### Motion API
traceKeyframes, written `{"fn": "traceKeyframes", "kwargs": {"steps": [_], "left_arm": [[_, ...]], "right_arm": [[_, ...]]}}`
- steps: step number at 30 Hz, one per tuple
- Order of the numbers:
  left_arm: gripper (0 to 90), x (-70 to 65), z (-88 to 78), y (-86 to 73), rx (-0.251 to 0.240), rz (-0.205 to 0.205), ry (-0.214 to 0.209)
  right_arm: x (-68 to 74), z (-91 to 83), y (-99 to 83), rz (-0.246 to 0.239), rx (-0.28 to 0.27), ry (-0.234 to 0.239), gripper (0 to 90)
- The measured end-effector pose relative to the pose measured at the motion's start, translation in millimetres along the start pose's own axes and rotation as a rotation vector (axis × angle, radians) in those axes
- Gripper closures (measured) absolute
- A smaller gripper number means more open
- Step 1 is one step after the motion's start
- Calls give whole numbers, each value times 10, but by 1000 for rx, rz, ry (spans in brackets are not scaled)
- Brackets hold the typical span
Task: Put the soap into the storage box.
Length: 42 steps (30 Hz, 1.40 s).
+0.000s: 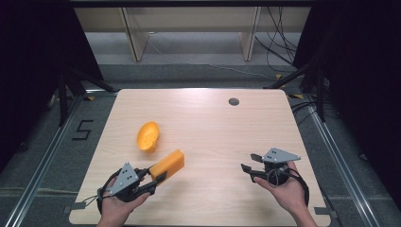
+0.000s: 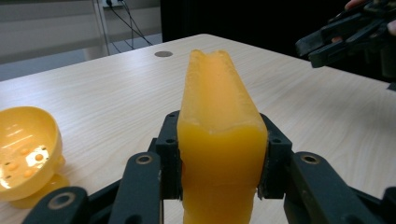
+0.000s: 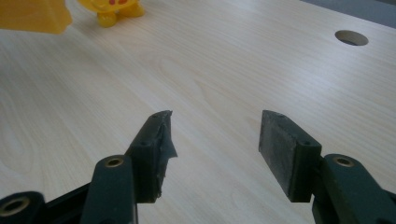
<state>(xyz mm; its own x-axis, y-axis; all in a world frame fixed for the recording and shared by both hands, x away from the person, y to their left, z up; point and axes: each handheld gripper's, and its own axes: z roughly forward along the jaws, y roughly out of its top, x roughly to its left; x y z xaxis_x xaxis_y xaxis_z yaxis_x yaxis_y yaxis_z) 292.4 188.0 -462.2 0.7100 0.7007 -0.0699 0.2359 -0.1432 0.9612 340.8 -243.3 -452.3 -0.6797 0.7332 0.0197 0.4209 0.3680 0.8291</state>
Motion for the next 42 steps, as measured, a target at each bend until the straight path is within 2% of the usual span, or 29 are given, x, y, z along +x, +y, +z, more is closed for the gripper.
{"fn": "traceKeyframes", "kwargs": {"steps": [1,2,3,5,6,9,12,14,17,19,21,22,23,24,25,26,27,28,29,30,31,33,34,35,38,42], "left_arm": [[603,-4,0,0,0,-6,7],[603,2,3,1,-7,3,12],[603,13,0,8,-8,13,16],[603,29,-16,23,-7,0,44],[603,35,-18,30,-7,-3,54],[603,74,-21,48,-23,-26,114],[603,107,-36,57,-24,-42,200],[603,142,-40,61,-40,-66,241],[603,182,-40,81,-41,-64,323],[603,214,-23,82,-57,-93,357],[603,233,4,85,-62,-95,403],[603,241,11,91,-59,-116,423],[603,250,18,97,-68,-143,431],[603,252,23,102,-71,-155,443],[604,253,28,104,-70,-151,456],[603,258,43,105,-63,-138,476],[603,270,52,104,-66,-151,481],[603,289,66,98,-89,-176,480],[603,296,72,97,-102,-189,494],[603,300,77,99,-105,-185,513],[603,311,85,100,-116,-184,524],[603,344,85,103,-136,-181,538],[603,364,74,109,-136,-175,550],[603,376,68,114,-138,-173,556],[603,411,65,137,-150,-164,567],[603,434,90,162,-149,-150,565]], "right_arm": [[-22,3,-6,-14,-9,-6,448],[6,-2,-16,28,1,-4,450],[-15,-4,-13,10,7,3,449],[-21,-4,-13,15,1,2,449],[-37,4,-11,-5,-18,-8,449],[-29,-13,-10,19,-11,-19,451],[-54,-10,-5,4,-27,-29,451],[-32,-23,-10,47,-9,-23,452],[-38,-23,-15,51,-3,-22,452],[-41,-21,-16,52,-4,-23,452],[-52,-17,-16,38,-12,-28,452],[-56,-20,-15,35,-12,-27,451],[-67,-15,-14,31,-15,-7,451],[-72,-23,-11,13,-8,-15,451],[-43,-22,-21,57,-13,-16,451],[-45,-23,-20,54,-17,-17,451],[-51,-34,-19,47,-13,-23,451],[-60,-29,-21,34,-24,-26,452],[-81,-25,-20,6,-34,-29,452],[-59,-31,-22,36,-17,-24,452],[-54,-31,-22,41,-18,-27,452],[-65,-18,-21,26,-36,-23,452],[-60,-21,-21,36,-26,-16,452],[-64,-27,-21,30,-35,-29,452],[-79,-29,-24,34,-14,-29,452],[-89,-23,-26,24,-19,-32,451]]}}
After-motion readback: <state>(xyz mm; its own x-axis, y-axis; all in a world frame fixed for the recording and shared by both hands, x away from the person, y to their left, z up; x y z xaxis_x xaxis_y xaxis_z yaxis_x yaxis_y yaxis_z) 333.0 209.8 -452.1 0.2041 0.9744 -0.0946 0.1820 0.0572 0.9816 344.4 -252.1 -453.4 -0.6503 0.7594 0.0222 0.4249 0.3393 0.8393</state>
